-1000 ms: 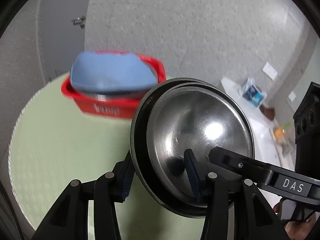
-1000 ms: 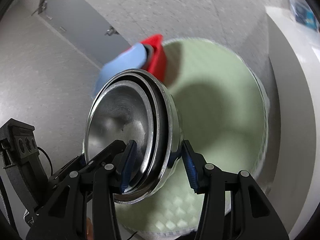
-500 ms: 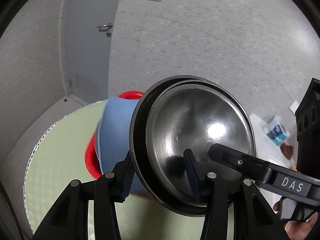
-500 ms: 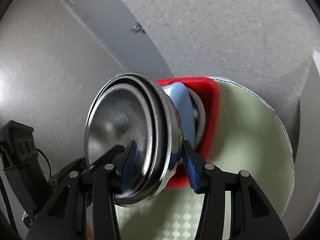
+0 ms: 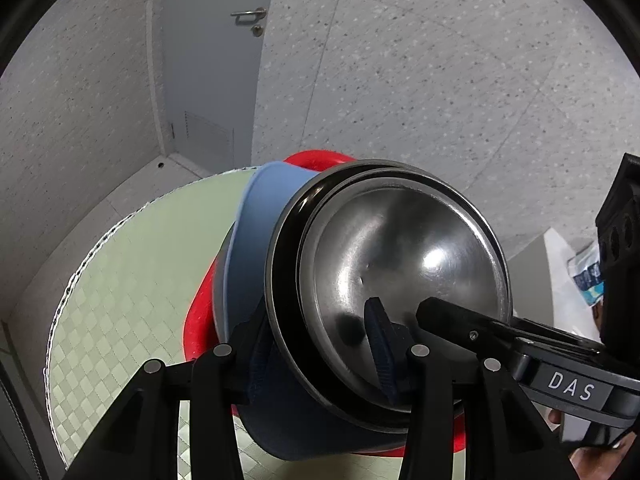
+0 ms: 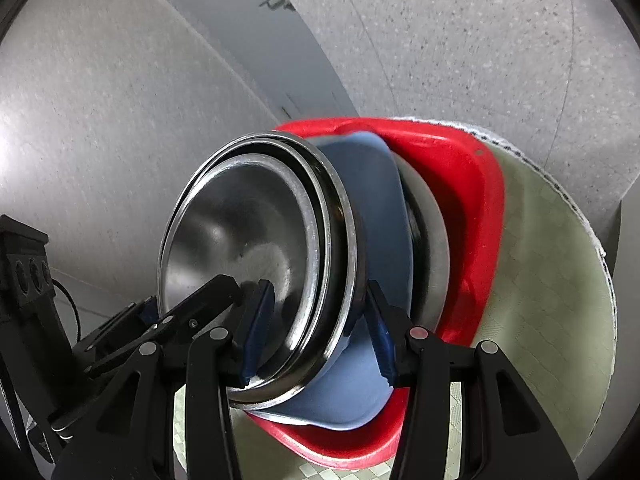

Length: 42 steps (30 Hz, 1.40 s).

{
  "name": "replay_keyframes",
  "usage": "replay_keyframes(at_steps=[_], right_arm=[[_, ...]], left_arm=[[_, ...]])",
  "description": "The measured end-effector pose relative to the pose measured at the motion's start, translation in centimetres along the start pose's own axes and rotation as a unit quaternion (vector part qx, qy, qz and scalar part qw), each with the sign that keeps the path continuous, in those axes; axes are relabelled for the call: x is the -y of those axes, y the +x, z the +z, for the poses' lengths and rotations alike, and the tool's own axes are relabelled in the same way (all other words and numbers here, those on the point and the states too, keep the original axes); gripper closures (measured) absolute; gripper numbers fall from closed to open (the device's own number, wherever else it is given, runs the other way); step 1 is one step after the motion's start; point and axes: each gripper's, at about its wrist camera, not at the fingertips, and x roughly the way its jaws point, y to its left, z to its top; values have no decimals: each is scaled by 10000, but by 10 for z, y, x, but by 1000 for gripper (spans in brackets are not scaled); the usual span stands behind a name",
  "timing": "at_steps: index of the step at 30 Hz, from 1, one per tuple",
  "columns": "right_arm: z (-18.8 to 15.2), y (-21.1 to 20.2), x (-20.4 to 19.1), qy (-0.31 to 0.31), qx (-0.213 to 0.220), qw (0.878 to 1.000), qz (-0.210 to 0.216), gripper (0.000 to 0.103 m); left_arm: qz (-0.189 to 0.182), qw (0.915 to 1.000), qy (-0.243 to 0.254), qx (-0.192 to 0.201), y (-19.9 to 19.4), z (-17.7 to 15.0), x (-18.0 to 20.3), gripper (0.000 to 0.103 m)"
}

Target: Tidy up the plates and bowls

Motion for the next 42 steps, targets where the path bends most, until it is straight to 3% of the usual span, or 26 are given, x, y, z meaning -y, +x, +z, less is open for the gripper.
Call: replay_keyframes(at_steps=[9,12,16,18,22,26,31,35,42], right_arm=[[-1,0,-4,-53,-3,9999,-130,56],[-4,-3,-6,-39,27,9999,-112,50],[-10,-17,-5,43,288,9995,-112,32],[-17,-28,-8,77,416,9990,-105,23],[-40,-54,-21,110,769,9966,-262,20],[-79,-93,-50,-20,1228,9903,-649,16],[-156,-155,-97,-270,2044,9714,-1180,11],[-218,-196,-120,-241,2458,9579,-1465,8],[-321,-267,-157,-378,3093,9316,-1873,2]], left_arm=[[49,10000,54,-29,-1,-6,-3,62],[26,10000,19,2,-8,-7,-4,61],[49,9996,-4,290,-32,-14,-11,42],[344,9985,26,437,-46,-20,-16,20],[293,9963,247,769,-84,-40,-19,17],[419,9881,630,1341,-136,-76,-18,6],[382,9720,1027,2079,-213,-141,-20,1],[319,9629,1275,2357,-265,-197,-21,1],[62,9524,1291,2761,-359,-296,-38,1]])
